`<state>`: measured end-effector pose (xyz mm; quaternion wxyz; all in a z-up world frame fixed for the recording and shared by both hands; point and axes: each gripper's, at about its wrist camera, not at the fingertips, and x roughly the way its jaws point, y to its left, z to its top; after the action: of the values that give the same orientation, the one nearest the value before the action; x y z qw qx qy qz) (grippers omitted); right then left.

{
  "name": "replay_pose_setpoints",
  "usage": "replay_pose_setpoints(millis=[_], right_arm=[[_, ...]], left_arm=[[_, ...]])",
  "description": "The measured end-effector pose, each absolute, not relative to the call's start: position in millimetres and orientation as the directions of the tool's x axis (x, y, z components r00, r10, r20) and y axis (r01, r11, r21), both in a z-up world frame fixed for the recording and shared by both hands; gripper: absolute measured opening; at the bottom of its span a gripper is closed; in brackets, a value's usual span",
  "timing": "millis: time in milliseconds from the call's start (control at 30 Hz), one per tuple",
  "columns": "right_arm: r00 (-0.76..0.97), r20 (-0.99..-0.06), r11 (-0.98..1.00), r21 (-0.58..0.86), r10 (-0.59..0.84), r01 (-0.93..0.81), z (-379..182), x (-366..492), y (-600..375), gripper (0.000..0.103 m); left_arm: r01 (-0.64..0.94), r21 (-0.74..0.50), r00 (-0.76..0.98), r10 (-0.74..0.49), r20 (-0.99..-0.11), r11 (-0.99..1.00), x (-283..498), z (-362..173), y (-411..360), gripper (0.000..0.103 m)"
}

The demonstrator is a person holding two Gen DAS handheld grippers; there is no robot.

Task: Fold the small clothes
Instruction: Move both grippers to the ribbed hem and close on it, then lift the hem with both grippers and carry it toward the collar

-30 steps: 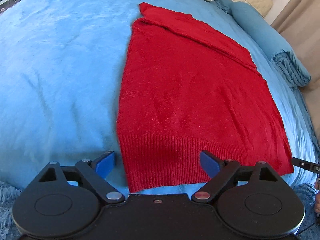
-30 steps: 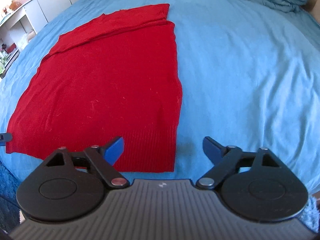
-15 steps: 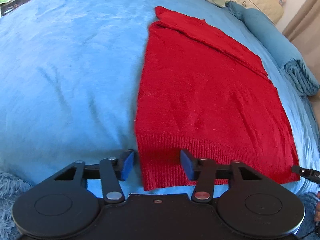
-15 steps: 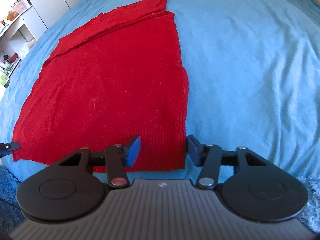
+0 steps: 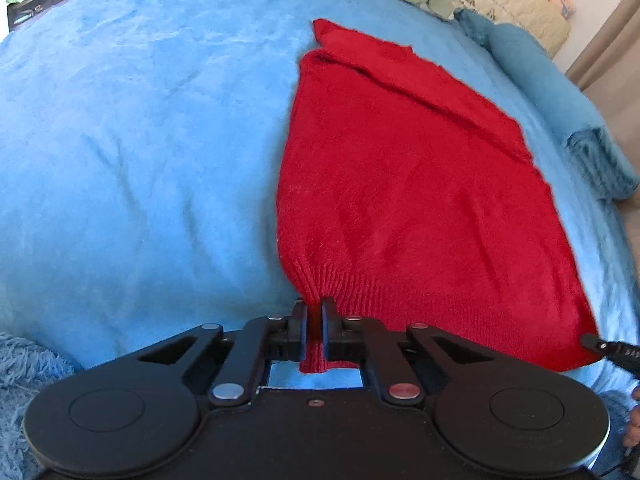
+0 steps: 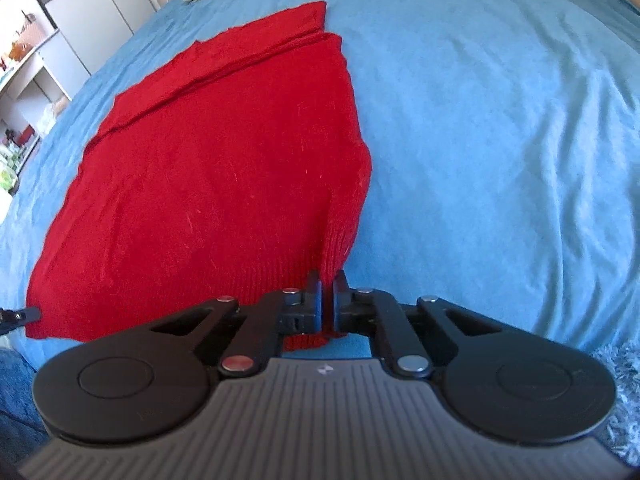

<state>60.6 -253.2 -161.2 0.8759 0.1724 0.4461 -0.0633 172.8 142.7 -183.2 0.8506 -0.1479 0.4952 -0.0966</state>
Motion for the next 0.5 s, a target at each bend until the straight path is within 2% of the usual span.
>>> replay_pose_setpoints(millis=[300,500], right_arm=[[0.694,-0.712,0.886,0.383,0.102,0.262,-111,69,-273,0.020],[0.777,-0.612,0.865,0.461,0.148,0.199,-61,125,-290,0.020]], left_arm=[[0.032,-0.444,0.592,-0.375,-0.713,0.895,203,-128,147,0.006],[0.048,-0.498,0.679,-0.394,-0.619,0.866,280,-82,138,0.006]])
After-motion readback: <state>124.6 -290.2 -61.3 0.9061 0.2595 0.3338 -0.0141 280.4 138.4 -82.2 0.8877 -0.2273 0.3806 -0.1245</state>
